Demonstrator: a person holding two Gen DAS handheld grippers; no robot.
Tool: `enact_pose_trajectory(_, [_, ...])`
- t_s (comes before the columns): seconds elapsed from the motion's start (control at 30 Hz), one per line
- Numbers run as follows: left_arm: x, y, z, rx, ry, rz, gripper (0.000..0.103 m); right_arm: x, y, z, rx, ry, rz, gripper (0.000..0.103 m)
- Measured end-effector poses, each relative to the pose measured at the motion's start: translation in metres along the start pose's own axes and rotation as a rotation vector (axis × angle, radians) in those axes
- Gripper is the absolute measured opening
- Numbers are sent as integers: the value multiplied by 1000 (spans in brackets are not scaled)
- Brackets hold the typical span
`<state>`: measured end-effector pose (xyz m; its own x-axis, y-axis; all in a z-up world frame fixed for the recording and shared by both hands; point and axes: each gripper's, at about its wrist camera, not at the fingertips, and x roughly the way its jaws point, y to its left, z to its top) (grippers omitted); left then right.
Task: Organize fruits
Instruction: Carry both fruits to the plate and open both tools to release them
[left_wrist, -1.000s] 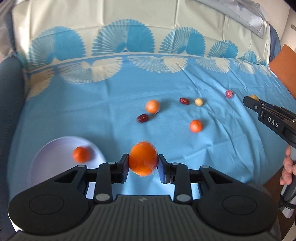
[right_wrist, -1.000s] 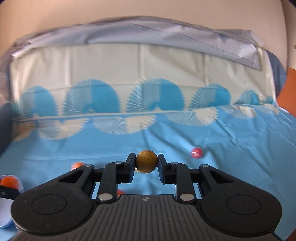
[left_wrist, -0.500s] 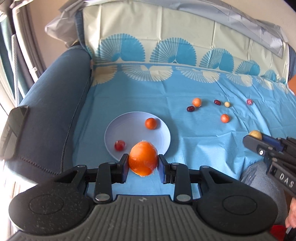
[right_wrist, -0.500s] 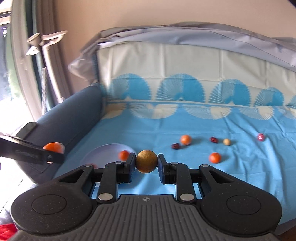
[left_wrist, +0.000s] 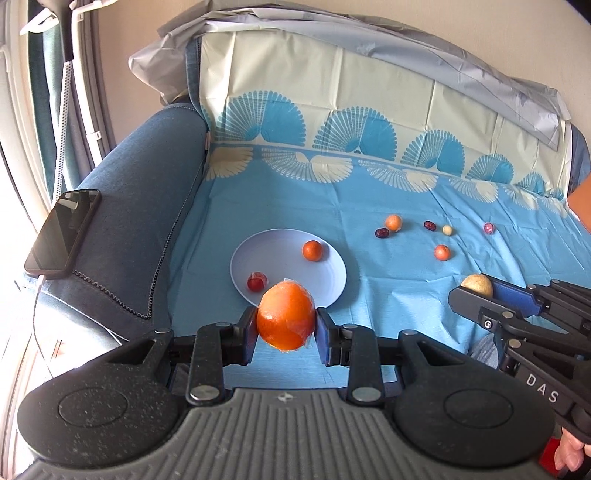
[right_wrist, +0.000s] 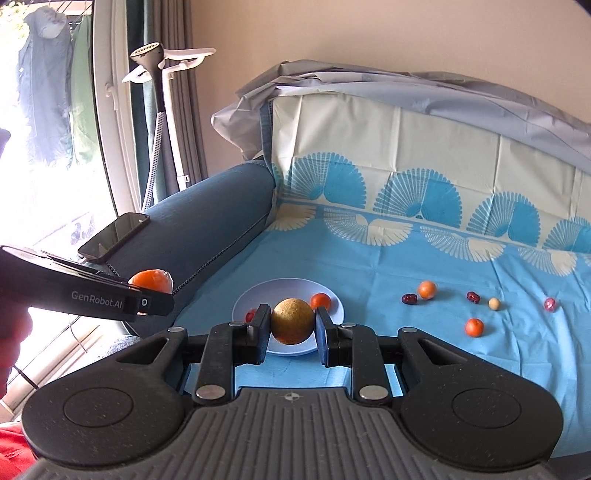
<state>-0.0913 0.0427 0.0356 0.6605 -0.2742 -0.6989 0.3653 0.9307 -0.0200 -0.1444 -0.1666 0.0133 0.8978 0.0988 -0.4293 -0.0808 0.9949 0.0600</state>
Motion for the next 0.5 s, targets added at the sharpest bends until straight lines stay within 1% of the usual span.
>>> enact_pose_trajectory(0.2, [3,2,-2,6,27,14,35,-3,6,2,-22,-4,-4,27])
enact_pose_trajectory(0.5, [5,5,-2,-3,26,23,36,0,7,2,-24,6,-19,27])
